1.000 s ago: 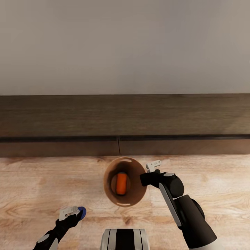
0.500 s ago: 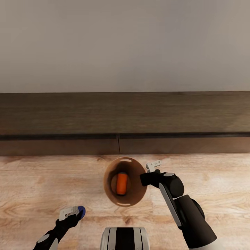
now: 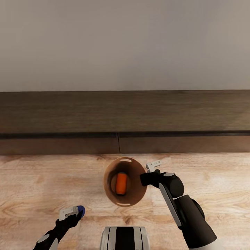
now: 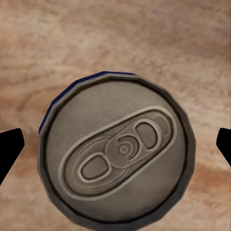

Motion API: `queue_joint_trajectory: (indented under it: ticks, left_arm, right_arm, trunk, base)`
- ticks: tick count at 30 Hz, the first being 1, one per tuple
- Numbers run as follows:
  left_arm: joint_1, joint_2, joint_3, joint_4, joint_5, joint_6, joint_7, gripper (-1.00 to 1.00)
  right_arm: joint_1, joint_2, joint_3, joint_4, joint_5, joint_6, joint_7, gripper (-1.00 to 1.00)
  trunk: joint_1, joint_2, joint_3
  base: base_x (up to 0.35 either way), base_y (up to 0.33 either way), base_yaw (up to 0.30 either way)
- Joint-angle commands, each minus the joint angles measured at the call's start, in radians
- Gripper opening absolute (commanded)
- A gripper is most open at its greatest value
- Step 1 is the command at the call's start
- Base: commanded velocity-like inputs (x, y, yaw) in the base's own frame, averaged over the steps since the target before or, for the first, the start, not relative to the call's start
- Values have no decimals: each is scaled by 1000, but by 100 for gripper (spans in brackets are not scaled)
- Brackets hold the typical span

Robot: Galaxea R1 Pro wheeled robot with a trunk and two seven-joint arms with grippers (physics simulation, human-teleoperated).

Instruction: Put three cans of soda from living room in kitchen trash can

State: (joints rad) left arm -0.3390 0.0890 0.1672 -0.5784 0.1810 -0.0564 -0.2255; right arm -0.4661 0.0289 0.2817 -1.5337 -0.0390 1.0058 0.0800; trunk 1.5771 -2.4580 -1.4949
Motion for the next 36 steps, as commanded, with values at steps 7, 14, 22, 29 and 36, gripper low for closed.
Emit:
queue_joint_trajectory:
  ticks: [7,14,22,29,36]
  left_arm:
    - [0,0,0,0,0,0,0,100]
    - [0,0,0,0,0,1,0,-100]
    - [0,0,0,0,0,1,-1,-100]
    - [0,0,0,0,0,1,0,-100]
    - [0,0,0,0,0,1,-1,-100]
  right_arm:
    - [0,0,1,0,-30,0,7,-100]
    - [0,0,1,0,-30,0,7,-100]
    - [0,0,1,0,-30,0,7,-100]
    - [0,0,1,0,-30,0,7,-100]
    - [0,0,1,0,-30,0,7,-100]
  trunk:
    - [0,0,0]
    - [0,0,0]
    - [-4,7,3]
    - [-31,56,25]
    - [-42,77,35]
  base:
    - [0,0,0]
    - [0,0,0]
    - [0,0,0]
    - [0,0,0]
    - [0,0,0]
